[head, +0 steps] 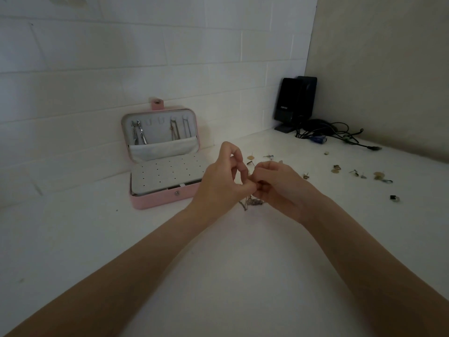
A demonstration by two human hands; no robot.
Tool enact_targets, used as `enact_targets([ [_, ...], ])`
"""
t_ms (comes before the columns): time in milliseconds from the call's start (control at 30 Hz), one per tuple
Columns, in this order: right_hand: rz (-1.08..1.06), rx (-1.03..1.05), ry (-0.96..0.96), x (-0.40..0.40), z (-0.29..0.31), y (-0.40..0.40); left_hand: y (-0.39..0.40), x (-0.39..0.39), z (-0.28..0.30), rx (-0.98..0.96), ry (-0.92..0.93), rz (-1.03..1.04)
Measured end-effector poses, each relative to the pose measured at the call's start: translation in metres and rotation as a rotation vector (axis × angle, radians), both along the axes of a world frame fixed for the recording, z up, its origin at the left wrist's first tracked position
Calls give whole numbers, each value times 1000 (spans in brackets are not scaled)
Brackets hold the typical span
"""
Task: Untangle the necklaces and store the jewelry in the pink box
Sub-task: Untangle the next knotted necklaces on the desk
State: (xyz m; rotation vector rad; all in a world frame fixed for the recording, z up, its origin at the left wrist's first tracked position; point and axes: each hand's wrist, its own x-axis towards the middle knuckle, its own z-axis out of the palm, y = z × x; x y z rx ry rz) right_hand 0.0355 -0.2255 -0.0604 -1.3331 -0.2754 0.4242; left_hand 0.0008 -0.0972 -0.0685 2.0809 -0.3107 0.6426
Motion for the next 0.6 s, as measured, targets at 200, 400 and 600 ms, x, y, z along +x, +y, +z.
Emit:
enact_targets([
  [200, 7, 18, 5, -3, -1, 4, -1, -1, -5, 204, -160, 88],
  [400, 19, 127, 141, -4, -1, 8, -3, -1, -5, 165, -217, 98],
  [600, 65, 220, 217, -2, 2, 7, -7, -2, 0, 43, -220, 56],
])
